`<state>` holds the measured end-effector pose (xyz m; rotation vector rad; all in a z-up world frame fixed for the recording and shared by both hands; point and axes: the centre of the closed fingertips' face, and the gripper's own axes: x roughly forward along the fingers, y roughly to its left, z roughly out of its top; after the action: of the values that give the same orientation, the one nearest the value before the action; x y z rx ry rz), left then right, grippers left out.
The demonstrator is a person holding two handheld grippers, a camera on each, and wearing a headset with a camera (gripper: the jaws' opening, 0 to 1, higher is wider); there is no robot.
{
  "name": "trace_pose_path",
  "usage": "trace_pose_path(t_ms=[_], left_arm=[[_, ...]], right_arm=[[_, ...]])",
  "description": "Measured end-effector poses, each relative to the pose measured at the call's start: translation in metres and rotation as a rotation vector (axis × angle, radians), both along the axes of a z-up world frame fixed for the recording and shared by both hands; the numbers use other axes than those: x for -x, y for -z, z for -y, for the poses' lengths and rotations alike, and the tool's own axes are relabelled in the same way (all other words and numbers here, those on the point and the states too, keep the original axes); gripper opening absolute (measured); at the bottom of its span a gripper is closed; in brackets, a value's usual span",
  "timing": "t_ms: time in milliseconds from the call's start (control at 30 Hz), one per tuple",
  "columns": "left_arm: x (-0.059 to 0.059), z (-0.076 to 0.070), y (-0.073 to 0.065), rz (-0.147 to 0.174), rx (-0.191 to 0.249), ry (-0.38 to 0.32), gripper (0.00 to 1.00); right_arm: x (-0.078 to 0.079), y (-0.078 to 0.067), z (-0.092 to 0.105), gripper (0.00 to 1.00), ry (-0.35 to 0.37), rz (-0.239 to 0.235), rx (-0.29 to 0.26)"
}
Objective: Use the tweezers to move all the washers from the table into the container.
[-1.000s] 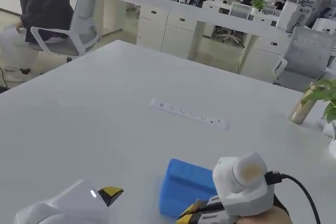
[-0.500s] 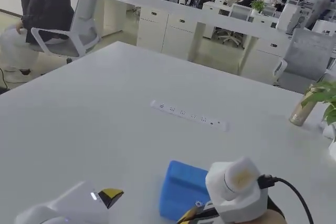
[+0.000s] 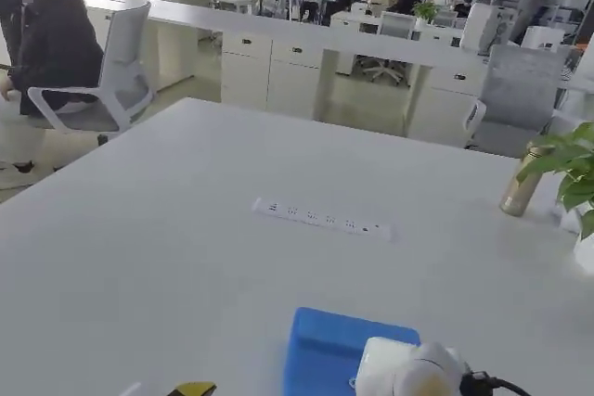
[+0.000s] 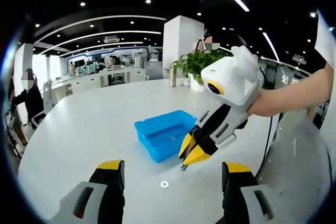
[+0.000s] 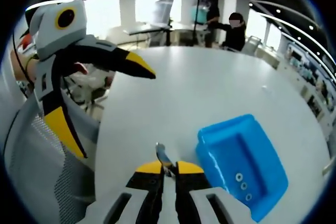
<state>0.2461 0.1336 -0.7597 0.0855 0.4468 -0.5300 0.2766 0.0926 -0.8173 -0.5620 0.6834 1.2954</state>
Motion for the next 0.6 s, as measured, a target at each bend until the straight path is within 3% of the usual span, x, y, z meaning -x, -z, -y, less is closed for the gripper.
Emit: trace_pose_path(t_ms=[233,400,600], left_arm=[[0.0,-0.001,0.001,0.002,-0.02,-0.002,0.76],[-0.001,-0.009,0.001,0.004,-0.026,-0.037,0.76],[-0.002,-0.013,0.0,0.002,-0.003,-0.06,0.76]], right_arm=[[-0.002,0.002,0.003,0.03,0.045,0.006,-0.036],[-0.007,0.002,0.003,0.03,0.114,-0.016,-0.074],[-0.006,0.001,0.007,0.03,0.142,-0.03,-0.081]])
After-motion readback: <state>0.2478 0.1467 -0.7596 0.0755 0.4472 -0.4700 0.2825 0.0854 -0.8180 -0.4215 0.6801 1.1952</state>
